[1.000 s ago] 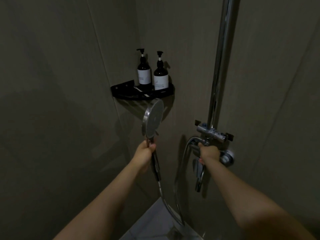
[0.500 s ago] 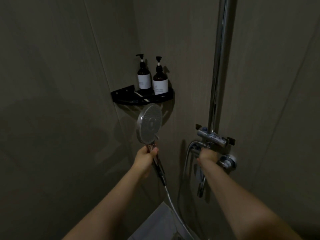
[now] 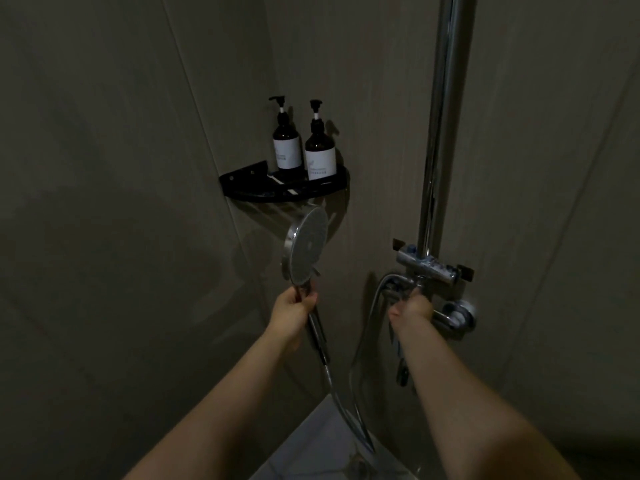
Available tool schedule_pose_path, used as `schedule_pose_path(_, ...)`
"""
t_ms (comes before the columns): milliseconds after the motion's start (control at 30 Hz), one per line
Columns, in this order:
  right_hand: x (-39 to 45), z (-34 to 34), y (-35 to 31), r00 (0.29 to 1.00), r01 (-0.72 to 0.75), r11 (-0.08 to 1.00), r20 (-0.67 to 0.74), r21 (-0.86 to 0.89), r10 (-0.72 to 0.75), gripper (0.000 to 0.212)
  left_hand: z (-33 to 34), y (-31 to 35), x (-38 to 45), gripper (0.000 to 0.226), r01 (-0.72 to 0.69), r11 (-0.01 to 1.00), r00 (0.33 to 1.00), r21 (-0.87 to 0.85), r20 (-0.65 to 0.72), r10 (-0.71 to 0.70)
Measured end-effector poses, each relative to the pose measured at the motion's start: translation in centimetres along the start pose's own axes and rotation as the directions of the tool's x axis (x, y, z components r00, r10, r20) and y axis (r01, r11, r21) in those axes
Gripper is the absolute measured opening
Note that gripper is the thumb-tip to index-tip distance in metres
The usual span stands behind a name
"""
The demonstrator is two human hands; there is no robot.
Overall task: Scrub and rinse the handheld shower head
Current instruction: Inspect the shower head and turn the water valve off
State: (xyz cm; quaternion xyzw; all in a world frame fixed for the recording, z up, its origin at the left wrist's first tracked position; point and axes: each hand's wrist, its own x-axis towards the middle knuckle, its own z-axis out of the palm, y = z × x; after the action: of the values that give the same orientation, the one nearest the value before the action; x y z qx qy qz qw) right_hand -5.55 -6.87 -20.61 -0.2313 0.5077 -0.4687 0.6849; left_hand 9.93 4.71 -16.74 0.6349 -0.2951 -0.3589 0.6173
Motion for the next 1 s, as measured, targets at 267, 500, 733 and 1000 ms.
schedule_pose_path(267,-0.5,0.6,0.2,0.997,-0.081,0.889,0.038,0.451,0.072,0.037,0.1,0.4,-0.3,0.019,-0.028,0.999,0.999,-0.031,-0.046,0.026)
schedule_pose_path(500,0.0,0.7,0.2,0.972,-0.231,0.545,0.174,0.806,0.155,0.033,-0.7,0.3,0.2,0.02,0.006,1.0,0.994,0.003,-0.111,-0.006)
schedule_pose_path(733,0.5,-0.3,1.2,0.977,-0.214,0.787,0.144,0.578,0.16,0.044,-0.8,0.3,0.0,0.03,0.067,0.997,0.993,-0.04,-0.091,-0.07)
schedule_pose_path(1000,-1.7,-0.9,3.9,0.911,0.18,0.961,-0.405,0.211,-0.082,0.026,-3.2,0.2,0.1,0.027,0.097,0.959,0.994,0.265,-0.07,-0.081)
